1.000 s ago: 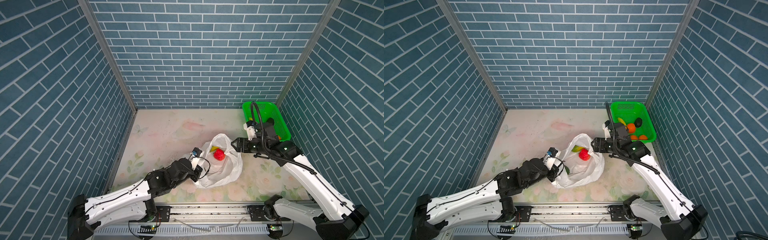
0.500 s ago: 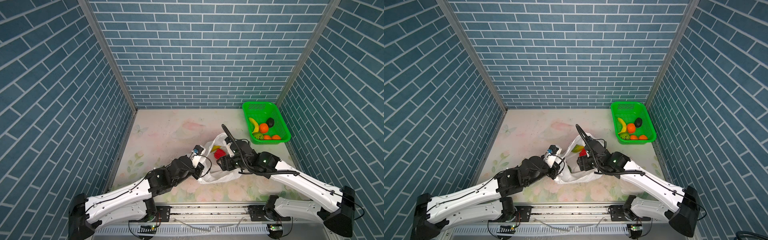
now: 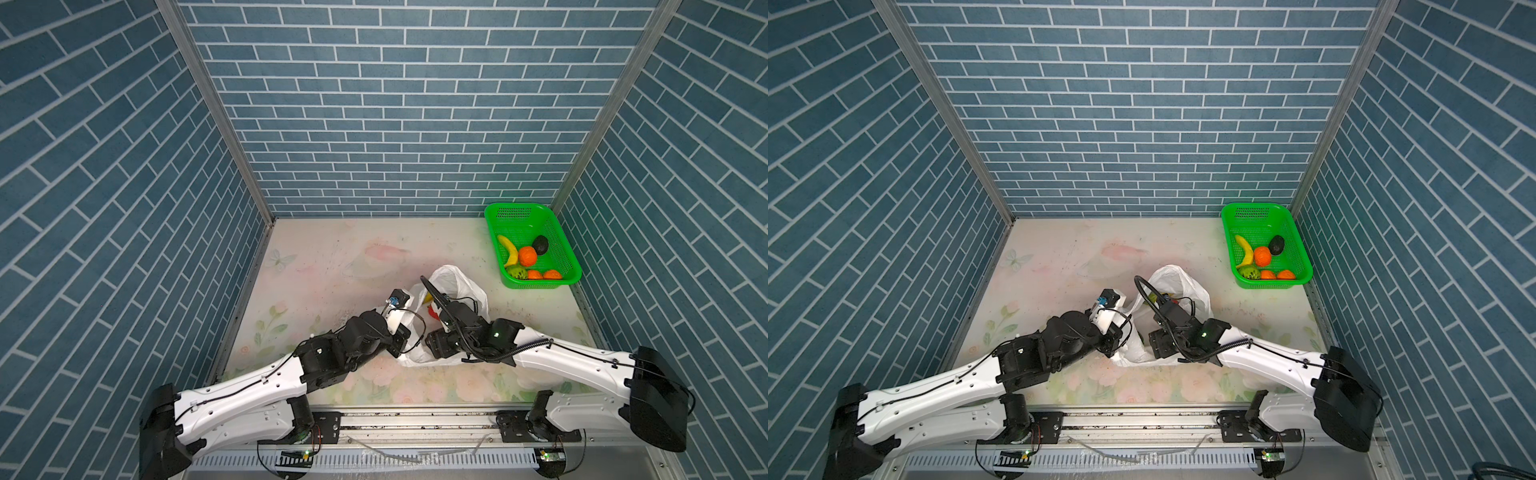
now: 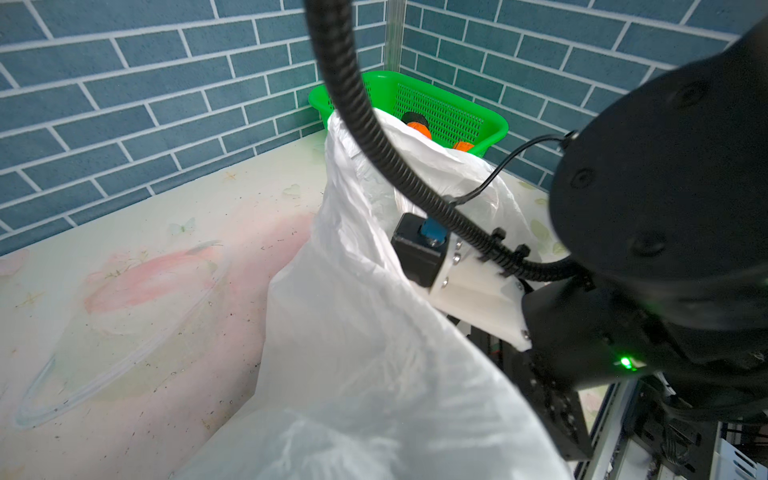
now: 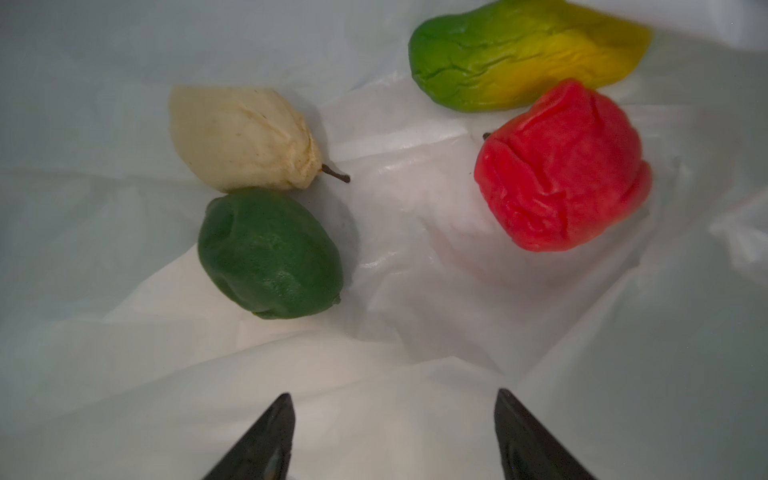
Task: Untie the knot of the plastic bag and take out the fruit
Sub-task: 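Move the right gripper back into the bag above the red apple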
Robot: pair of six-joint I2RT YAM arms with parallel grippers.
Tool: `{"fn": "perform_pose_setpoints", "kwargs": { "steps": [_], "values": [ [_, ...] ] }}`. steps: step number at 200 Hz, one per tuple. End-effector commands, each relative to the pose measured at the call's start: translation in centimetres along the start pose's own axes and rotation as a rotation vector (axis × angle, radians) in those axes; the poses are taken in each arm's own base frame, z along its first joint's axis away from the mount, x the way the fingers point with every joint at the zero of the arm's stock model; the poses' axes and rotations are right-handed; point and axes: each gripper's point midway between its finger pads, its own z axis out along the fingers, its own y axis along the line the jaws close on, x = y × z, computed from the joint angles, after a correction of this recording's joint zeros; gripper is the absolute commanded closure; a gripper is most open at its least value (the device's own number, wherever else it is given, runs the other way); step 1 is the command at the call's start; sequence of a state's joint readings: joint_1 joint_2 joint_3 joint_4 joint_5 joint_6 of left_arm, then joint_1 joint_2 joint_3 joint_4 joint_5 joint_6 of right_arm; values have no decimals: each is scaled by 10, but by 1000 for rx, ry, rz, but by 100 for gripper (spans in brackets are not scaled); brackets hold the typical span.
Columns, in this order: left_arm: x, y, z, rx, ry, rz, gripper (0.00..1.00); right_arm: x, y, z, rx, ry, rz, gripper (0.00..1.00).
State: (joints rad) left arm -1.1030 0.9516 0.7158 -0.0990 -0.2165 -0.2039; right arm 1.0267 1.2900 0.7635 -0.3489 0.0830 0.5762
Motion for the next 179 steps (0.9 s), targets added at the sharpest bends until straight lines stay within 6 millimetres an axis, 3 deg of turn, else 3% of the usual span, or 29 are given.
{"fn": "perform_pose_setpoints", "kwargs": {
  "steps": [1, 21, 63, 100, 134, 179],
  "values": [
    [-16, -4, -5, 10, -38, 4, 100, -4, 8, 13, -32, -25, 48, 24],
    [-13, -4, -4, 14, -32, 2, 100, -17, 8, 22, -39, -61, 87, 24],
    [-4, -8, -3, 40, -8, 4, 100, -66, 5, 35, -40, -152, 172, 23],
    [4, -8, -5, 52, 11, 11, 100, -101, -24, 36, 75, -269, 223, 22],
    [5, -8, -8, 58, 12, 9, 100, -106, -56, 29, 187, -340, 269, 17],
    [6, -11, -8, 71, 17, 10, 100, -100, -70, 35, 229, -318, 282, 14]
  ]
}}
